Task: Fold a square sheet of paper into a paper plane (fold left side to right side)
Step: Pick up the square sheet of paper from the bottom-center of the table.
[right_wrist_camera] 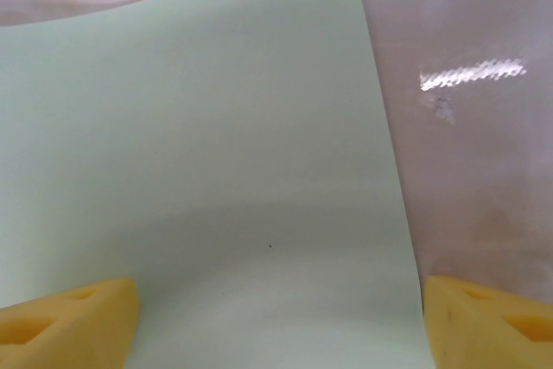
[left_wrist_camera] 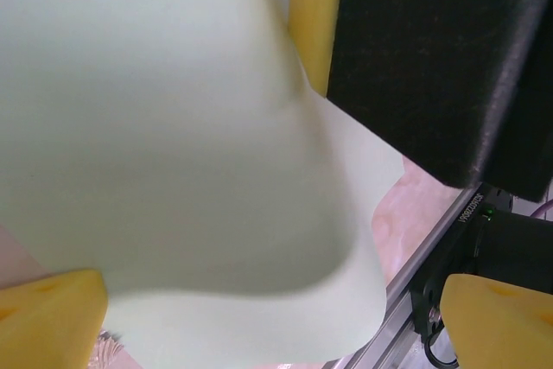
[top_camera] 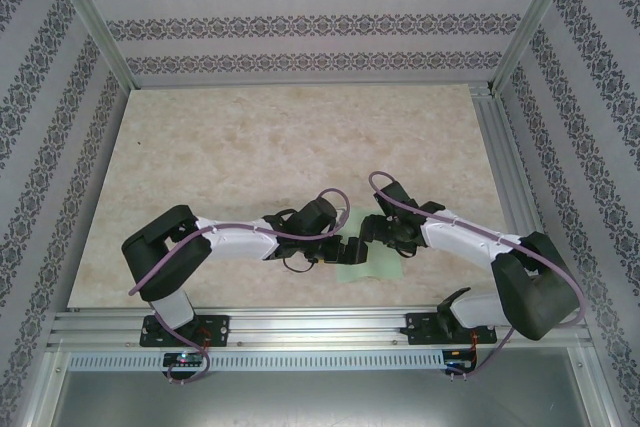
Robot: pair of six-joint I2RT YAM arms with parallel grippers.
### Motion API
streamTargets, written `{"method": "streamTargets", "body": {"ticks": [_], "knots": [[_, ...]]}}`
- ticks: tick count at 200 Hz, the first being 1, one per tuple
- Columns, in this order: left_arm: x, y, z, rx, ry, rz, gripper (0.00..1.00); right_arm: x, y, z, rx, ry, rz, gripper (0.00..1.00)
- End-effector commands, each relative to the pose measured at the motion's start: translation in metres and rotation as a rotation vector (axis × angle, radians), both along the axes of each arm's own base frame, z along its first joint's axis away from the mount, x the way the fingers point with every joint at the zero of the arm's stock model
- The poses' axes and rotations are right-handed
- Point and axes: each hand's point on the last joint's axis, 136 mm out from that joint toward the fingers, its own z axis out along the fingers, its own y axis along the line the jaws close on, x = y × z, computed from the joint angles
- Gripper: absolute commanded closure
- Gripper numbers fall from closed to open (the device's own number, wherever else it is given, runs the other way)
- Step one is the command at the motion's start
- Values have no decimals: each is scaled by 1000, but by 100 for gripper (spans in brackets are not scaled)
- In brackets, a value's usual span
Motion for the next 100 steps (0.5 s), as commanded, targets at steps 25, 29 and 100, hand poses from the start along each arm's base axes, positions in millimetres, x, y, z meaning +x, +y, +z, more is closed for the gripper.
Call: {"method": "streamTargets", "body": {"ticks": [25, 29, 100], "knots": [[1, -13, 4, -25, 4, 1, 1, -13, 33, 8, 171, 47, 55, 22], [1, -13, 4, -24, 5, 3, 2, -13, 33, 8, 175, 49, 53, 22], [5, -11, 6, -10, -1, 34, 44, -15, 24, 9, 180, 40, 37, 22]]}}
